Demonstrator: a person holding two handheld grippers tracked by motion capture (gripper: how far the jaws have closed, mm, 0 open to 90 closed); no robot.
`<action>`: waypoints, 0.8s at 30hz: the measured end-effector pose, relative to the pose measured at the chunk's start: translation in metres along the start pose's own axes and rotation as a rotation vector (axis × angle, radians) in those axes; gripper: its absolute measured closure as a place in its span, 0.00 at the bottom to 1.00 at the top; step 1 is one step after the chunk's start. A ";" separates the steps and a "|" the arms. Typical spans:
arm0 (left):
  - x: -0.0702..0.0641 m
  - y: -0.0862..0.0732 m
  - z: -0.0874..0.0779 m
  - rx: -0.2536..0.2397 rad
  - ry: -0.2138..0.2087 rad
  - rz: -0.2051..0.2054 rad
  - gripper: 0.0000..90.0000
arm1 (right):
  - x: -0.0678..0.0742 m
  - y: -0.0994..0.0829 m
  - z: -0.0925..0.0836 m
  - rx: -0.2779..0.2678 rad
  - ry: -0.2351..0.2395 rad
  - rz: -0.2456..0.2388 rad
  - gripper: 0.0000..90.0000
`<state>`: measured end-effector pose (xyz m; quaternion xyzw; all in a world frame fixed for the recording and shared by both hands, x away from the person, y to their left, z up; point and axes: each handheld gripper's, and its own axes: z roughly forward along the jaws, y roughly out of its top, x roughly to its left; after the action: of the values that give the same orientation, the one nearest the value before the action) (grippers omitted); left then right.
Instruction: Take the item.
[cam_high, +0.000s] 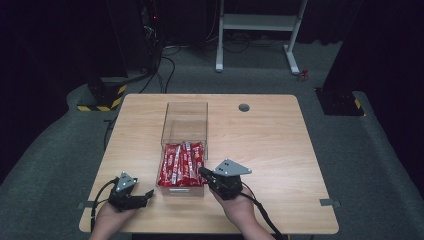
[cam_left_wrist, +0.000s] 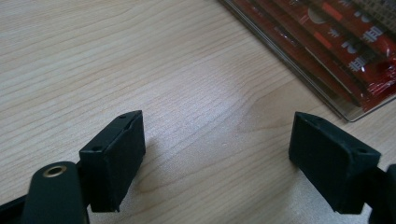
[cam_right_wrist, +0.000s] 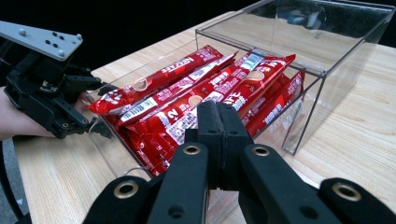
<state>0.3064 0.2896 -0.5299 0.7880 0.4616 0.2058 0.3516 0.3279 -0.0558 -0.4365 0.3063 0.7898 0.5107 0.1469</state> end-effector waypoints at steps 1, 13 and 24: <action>0.000 0.000 0.000 0.000 0.001 -0.001 0.21 | 0.000 0.000 0.000 0.000 0.000 0.000 1.00; 0.001 0.001 0.000 0.001 0.006 0.000 0.21 | -0.003 0.002 -0.010 -0.038 -0.001 0.008 1.00; 0.001 0.001 0.001 0.002 0.006 -0.001 0.21 | -0.009 0.004 -0.017 -0.061 -0.015 0.018 1.00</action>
<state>0.3081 0.2895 -0.5297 0.7874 0.4636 0.2075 0.3494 0.3270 -0.0729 -0.4264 0.3126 0.7699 0.5336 0.1577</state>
